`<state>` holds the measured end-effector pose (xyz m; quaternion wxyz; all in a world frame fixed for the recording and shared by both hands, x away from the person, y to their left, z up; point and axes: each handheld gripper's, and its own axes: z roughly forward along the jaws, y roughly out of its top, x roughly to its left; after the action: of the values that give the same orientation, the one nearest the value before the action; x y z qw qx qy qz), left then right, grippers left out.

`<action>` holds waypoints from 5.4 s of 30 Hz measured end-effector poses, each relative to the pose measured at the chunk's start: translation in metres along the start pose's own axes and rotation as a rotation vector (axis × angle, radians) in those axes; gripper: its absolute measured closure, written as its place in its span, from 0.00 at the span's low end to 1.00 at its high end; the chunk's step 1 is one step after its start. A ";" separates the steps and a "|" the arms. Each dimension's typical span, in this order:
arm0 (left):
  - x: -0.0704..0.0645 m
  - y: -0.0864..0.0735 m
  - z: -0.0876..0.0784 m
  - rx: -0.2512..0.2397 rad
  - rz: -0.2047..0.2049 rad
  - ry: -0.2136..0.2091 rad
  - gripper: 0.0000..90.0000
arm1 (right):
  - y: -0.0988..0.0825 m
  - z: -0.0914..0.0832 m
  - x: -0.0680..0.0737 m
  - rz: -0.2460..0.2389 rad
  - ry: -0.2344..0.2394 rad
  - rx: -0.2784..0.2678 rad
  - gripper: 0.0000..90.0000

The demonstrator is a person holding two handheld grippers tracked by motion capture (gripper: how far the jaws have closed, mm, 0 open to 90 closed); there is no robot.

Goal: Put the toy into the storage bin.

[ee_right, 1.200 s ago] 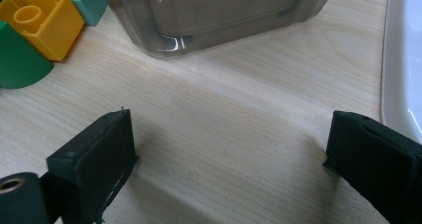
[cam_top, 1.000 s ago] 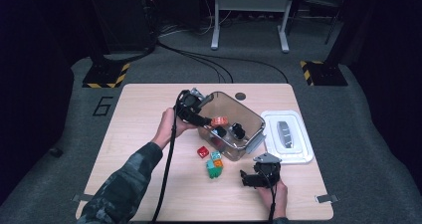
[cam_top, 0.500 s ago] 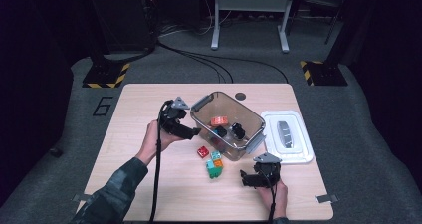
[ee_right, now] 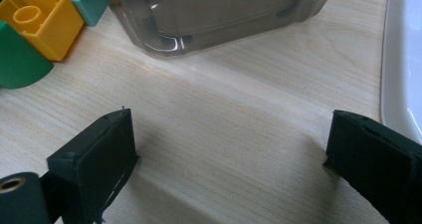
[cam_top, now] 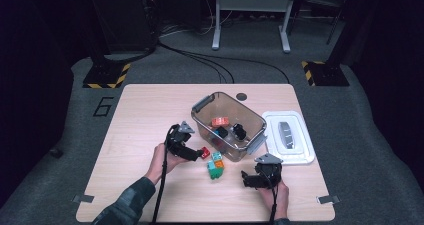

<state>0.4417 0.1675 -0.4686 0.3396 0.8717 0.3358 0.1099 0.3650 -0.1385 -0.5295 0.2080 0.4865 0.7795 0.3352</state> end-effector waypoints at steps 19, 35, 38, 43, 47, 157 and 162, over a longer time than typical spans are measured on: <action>-0.006 -0.012 0.045 -0.011 0.004 -0.004 0.65 | 0.000 0.000 0.000 0.001 -0.001 -0.001 0.05; 0.006 -0.014 0.007 -0.050 0.010 0.042 0.66 | 0.000 0.000 0.000 0.002 -0.003 -0.002 0.05; 0.010 -0.013 0.002 -0.051 0.003 0.045 0.66 | 0.000 0.000 0.000 0.002 -0.002 -0.002 0.05; 0.017 -0.009 -0.006 -0.068 -0.002 0.056 0.66 | 0.000 0.000 0.000 0.002 -0.002 -0.001 0.05; 0.020 -0.004 -0.014 -0.077 -0.009 0.066 0.66 | 0.000 0.000 0.000 0.001 -0.002 -0.002 0.05; 0.016 0.094 -0.048 -0.035 0.042 0.034 0.29 | 0.000 0.000 0.000 0.001 -0.002 -0.002 0.05; 0.011 0.077 -0.060 -0.065 0.029 0.058 0.24 | 0.000 0.000 0.000 0.007 -0.002 -0.002 0.06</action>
<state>0.4639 0.1635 -0.3734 0.3563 0.8615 0.3289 0.1508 0.3648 -0.1388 -0.5293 0.2082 0.4895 0.7773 0.3360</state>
